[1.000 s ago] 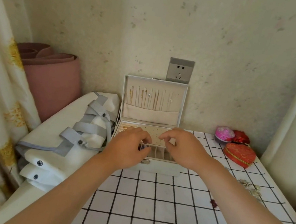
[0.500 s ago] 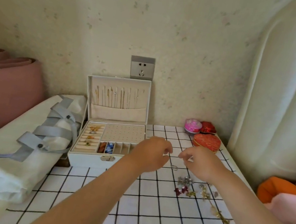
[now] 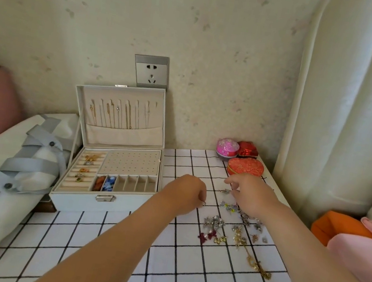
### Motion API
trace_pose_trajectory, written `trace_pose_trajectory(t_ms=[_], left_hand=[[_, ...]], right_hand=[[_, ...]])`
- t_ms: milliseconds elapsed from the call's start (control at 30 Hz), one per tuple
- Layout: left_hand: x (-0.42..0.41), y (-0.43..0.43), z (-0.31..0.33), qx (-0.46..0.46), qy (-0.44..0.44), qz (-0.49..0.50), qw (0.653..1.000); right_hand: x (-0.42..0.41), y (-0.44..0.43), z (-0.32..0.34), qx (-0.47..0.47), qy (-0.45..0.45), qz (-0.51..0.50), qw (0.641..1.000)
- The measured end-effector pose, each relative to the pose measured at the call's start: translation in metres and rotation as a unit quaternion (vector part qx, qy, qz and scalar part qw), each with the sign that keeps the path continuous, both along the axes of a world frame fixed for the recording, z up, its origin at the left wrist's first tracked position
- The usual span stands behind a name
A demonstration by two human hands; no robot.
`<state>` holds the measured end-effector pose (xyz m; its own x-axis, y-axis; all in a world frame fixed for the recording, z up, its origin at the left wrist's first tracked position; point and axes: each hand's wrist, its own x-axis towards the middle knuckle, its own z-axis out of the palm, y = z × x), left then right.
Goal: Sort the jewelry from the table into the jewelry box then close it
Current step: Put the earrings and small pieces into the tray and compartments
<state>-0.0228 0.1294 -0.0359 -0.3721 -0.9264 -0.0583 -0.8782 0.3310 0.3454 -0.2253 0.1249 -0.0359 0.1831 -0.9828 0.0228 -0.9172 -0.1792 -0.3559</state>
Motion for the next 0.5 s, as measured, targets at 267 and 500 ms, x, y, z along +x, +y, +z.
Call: trace_pose_trajectory(t_ms=[267,500], left_hand=[[-0.003,-0.001,-0.002,-0.001,-0.003,-0.003,1.0],[0.004,0.002,0.005,-0.055,0.033,0.019,0.998]], right_hand=[[0.01,-0.006,-0.003,0.003,0.033,0.01,0.999],[0.02,-0.003,0.003,-0.002,-0.003,0.002,1.0]])
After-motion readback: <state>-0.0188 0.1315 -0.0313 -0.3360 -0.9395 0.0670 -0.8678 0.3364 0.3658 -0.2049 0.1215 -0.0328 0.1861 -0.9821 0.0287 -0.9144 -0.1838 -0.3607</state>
